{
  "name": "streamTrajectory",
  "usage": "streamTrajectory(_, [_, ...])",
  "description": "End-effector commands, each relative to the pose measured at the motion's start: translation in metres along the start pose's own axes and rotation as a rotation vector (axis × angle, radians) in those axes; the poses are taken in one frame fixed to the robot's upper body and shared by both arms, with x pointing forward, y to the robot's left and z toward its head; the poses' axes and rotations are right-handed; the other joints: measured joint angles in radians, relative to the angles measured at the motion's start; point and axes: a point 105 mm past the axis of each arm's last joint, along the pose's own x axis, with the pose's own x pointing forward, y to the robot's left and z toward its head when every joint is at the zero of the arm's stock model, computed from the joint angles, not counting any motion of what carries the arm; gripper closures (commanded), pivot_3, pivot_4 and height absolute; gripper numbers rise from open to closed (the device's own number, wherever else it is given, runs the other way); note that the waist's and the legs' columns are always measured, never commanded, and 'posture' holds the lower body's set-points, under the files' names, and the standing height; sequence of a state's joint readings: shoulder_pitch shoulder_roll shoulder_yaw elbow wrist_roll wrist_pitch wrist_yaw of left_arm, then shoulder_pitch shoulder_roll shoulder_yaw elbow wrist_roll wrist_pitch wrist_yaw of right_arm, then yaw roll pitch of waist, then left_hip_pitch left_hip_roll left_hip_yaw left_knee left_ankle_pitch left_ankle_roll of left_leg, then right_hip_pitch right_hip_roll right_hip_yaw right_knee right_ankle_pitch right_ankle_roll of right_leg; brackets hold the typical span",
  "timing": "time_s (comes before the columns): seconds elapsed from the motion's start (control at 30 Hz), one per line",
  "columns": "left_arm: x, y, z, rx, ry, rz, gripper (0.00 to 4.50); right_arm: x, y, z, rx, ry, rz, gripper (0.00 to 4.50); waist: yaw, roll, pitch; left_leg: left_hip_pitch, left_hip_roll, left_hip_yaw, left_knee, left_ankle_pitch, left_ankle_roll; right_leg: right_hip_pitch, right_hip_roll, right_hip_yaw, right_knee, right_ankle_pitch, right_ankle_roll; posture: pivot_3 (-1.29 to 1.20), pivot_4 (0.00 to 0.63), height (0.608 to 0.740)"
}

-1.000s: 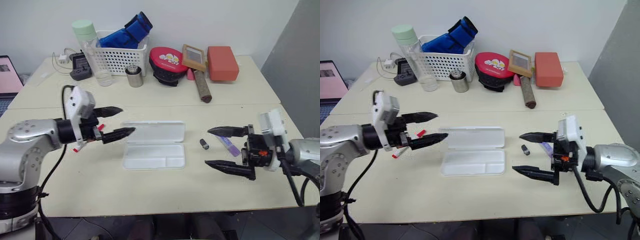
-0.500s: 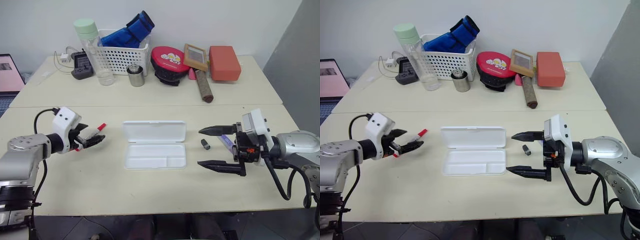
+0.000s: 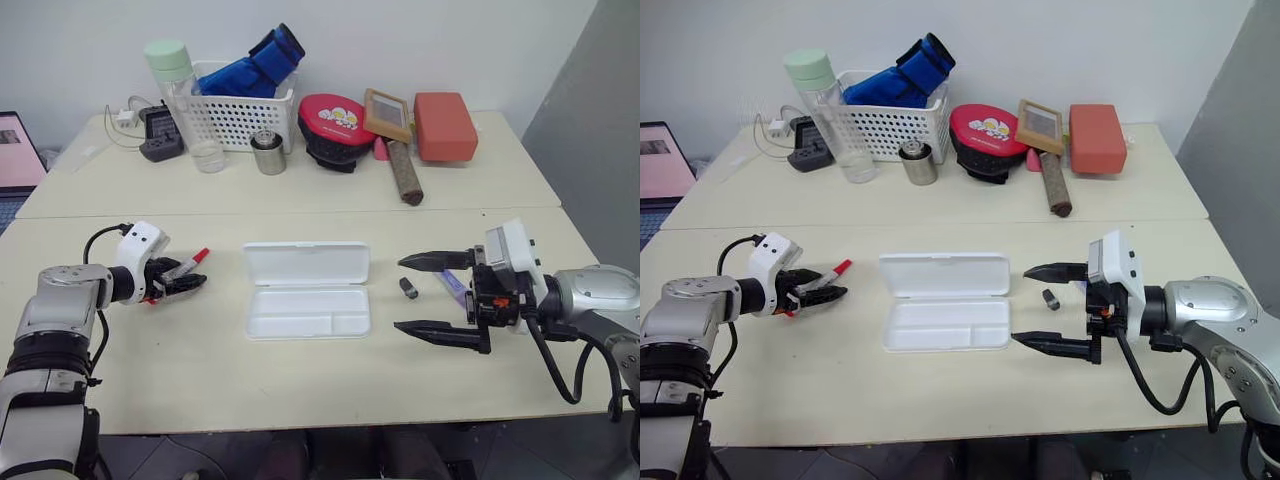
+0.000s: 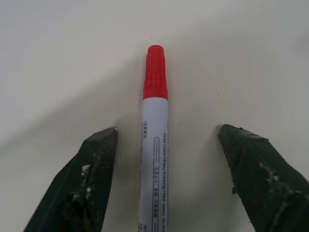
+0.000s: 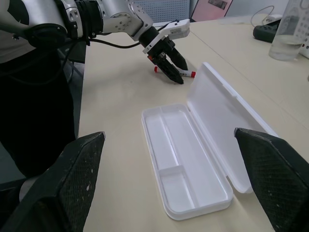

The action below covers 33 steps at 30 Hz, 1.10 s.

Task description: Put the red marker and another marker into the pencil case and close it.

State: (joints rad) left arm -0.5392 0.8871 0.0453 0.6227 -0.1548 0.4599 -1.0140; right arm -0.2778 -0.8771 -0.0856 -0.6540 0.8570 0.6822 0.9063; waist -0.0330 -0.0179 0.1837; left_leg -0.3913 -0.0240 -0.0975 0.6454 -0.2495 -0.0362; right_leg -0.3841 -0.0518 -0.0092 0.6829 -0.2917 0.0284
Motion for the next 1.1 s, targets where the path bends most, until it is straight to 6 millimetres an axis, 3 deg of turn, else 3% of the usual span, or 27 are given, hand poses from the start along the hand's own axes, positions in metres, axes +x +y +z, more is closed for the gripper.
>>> streamTrajectory(0.03, [0.002,-0.007,-0.024,-0.029,0.083,-0.035,1.91,-0.002,0.003,0.008,-0.032,-0.022,0.000,0.00,0.000,0.000,0.000,0.000,0.000,0.000,0.000,0.000,0.000,0.000,0.000,0.000,0.000,0.000,0.000,0.00,0.150,0.740])
streamTrajectory(0.43, [-0.010,-0.009,-0.020,-0.004,0.039,-0.018,4.08,-0.004,-0.001,0.010,-0.034,-0.032,-0.004,0.00,0.001,0.000,0.000,0.000,0.000,0.000,0.000,0.000,0.000,0.000,-0.001,0.001,0.000,0.000,0.000,0.00,0.150,0.740])
streamTrajectory(0.6, [-0.022,-0.010,-0.015,0.024,0.019,-0.008,4.09,-0.005,-0.001,0.012,-0.034,-0.048,0.001,0.00,0.000,0.000,0.000,0.000,0.000,0.000,0.000,0.000,0.000,0.000,-0.001,0.001,0.000,0.000,0.000,0.00,0.150,0.740])
streamTrajectory(0.73, [-0.042,-0.020,0.006,0.091,-0.035,-0.016,4.09,-0.007,0.001,0.019,-0.029,-0.081,0.008,0.00,0.000,0.000,0.000,0.000,0.001,0.000,0.000,0.000,0.000,-0.001,-0.001,0.001,-0.001,0.000,0.000,0.00,0.150,0.740])
streamTrajectory(0.93, [-0.081,-0.078,0.092,0.227,-0.349,-0.215,4.09,-0.009,0.001,0.022,-0.029,-0.101,0.009,0.00,0.016,-0.003,0.001,-0.005,0.000,-0.005,0.001,0.000,0.000,-0.002,-0.002,-0.001,-0.002,0.000,0.000,0.00,0.150,0.740])
streamTrajectory(1.0, [-0.087,-0.091,0.104,0.258,-0.384,-0.257,4.09,-0.009,0.000,0.023,-0.031,-0.103,0.007,0.00,0.016,-0.003,0.001,-0.005,0.000,-0.005,0.001,0.000,0.000,-0.001,-0.002,0.000,-0.002,0.000,0.000,0.00,0.150,0.740])
streamTrajectory(1.1, [-0.091,-0.143,0.123,0.391,-0.408,-0.469,4.09,-0.013,-0.002,0.029,-0.039,-0.133,0.002,0.00,0.012,-0.003,0.001,-0.005,0.000,-0.003,0.001,0.000,0.000,-0.001,-0.002,-0.001,-0.002,0.000,0.000,0.00,0.150,0.740])
